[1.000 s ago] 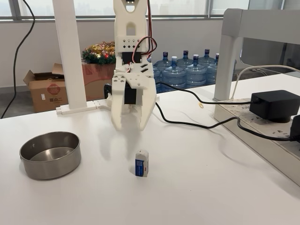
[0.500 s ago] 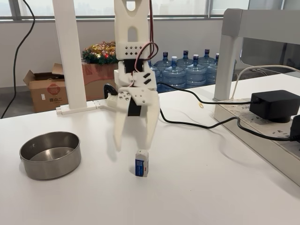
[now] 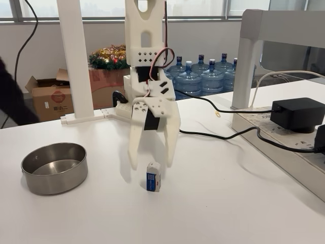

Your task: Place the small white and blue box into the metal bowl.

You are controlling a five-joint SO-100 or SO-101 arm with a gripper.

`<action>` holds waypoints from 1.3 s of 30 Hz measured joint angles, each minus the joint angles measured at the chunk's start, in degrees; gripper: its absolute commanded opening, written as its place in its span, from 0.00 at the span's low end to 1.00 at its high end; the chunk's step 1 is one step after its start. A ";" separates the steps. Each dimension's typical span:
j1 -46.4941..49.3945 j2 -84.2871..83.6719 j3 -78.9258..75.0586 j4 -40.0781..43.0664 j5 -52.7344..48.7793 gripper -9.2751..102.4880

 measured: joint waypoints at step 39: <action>1.67 -8.70 -9.05 0.00 0.00 0.14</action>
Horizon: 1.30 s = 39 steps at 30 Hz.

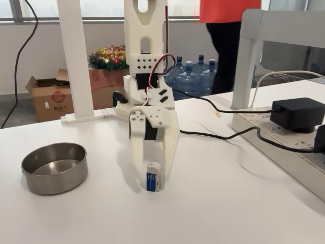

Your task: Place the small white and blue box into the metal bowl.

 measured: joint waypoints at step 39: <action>8.35 19.42 9.49 0.00 5.27 0.05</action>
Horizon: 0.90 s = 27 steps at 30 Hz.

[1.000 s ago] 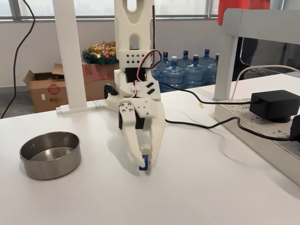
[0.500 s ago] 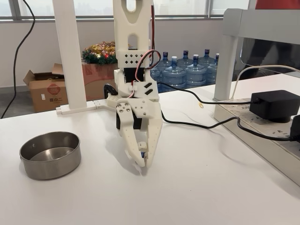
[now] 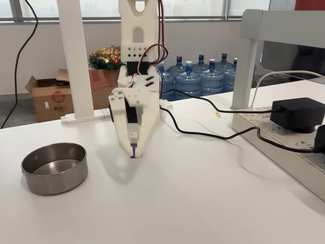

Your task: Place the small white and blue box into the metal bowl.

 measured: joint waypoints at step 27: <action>20.04 11.34 2.11 0.00 0.00 0.05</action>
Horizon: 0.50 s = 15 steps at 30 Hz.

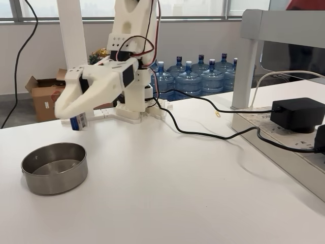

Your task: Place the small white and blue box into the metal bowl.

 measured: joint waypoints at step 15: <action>2.55 -12.39 -8.96 0.00 0.00 0.06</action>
